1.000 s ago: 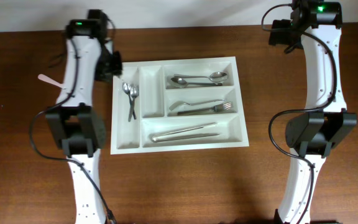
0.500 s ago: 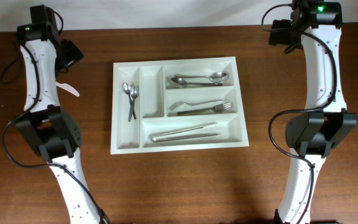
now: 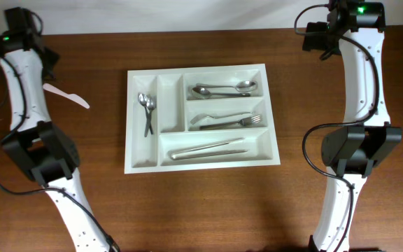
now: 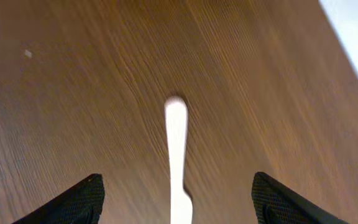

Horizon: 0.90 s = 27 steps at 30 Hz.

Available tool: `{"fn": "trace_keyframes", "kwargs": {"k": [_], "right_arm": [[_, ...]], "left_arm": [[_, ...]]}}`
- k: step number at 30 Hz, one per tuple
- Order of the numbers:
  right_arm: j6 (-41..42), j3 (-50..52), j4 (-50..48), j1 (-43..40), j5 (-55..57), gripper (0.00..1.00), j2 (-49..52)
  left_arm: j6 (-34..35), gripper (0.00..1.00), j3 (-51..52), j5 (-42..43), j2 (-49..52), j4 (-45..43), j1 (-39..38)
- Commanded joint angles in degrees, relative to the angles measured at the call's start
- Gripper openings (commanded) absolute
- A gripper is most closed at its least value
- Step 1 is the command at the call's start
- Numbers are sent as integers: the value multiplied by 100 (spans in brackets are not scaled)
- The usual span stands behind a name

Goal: Pack container
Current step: 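Open the left gripper and withdraw it left to the white knife, then lower the left gripper over the white plastic knife and grasp it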

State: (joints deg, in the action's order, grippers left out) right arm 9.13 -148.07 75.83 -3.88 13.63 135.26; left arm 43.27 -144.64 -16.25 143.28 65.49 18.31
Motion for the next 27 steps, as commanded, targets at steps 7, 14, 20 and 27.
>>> {"fn": "trace_keyframes", "kwargs": {"k": [7, 14, 20, 27], "right_arm": [[83, -72, -13, 9, 9, 99, -87], [83, -72, -13, 11, 9, 99, -87], [83, -72, -13, 11, 9, 99, -87], [83, -72, -13, 9, 9, 99, -87]], "left_arm": [[299, 72, 39, 179, 682, -345, 173], [297, 72, 39, 341, 1005, -382, 146], [297, 68, 39, 341, 1027, -376, 85], [295, 63, 39, 455, 1241, -251, -15]]}}
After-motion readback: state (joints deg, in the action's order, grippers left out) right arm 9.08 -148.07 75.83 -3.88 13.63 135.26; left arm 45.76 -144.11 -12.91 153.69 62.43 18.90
